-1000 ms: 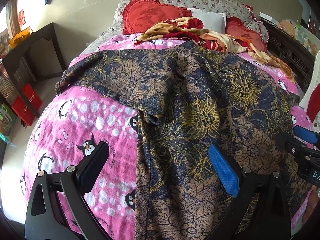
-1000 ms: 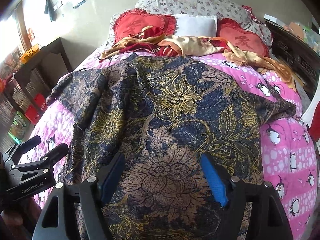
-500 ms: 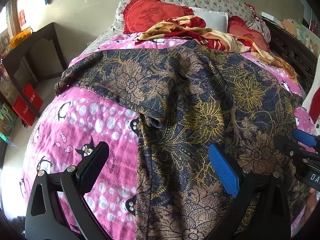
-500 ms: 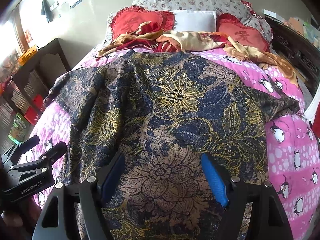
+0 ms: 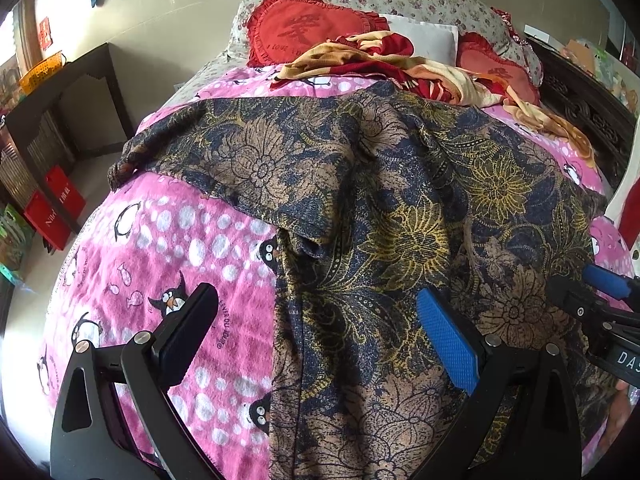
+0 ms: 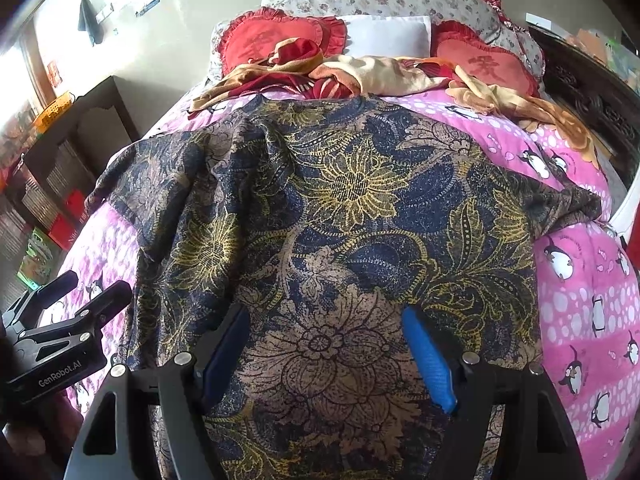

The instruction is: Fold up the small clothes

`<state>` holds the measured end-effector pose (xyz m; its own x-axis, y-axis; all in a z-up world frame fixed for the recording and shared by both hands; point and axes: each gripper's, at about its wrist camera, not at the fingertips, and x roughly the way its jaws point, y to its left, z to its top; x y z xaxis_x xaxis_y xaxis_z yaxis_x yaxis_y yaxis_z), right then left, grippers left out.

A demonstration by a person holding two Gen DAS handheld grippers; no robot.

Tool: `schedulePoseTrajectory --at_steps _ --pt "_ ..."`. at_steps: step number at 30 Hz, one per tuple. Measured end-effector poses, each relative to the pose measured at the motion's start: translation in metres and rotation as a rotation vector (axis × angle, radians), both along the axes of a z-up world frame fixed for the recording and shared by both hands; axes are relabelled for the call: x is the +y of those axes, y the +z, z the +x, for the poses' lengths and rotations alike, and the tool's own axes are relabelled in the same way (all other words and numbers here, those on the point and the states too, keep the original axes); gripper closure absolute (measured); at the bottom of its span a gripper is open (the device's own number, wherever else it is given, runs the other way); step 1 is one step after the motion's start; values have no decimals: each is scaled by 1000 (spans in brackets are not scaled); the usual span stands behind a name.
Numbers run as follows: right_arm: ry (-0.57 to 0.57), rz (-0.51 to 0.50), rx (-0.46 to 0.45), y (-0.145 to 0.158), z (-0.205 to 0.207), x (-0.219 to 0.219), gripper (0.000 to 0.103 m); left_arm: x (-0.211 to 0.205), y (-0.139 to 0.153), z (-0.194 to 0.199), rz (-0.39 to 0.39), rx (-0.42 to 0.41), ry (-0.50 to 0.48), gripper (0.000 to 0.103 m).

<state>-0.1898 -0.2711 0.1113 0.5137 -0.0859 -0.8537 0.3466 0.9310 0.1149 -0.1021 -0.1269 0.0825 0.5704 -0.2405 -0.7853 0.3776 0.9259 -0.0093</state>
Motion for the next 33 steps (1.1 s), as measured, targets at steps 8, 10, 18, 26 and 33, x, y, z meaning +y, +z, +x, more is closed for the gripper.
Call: schedulePoseTrajectory --at_steps 8,10,18,26,33 --pt "11 1 4 -2 4 3 27 4 -1 6 -3 4 11 3" --pt "15 3 6 -3 7 4 27 7 -3 9 -9 12 18 3" --pt "32 5 12 -6 14 8 27 14 -8 17 -12 25 38 3" --pt "56 5 22 -9 21 14 27 42 -9 42 -37 47 80 3" --pt "68 19 32 -13 29 16 27 119 -3 118 32 -1 242 3"
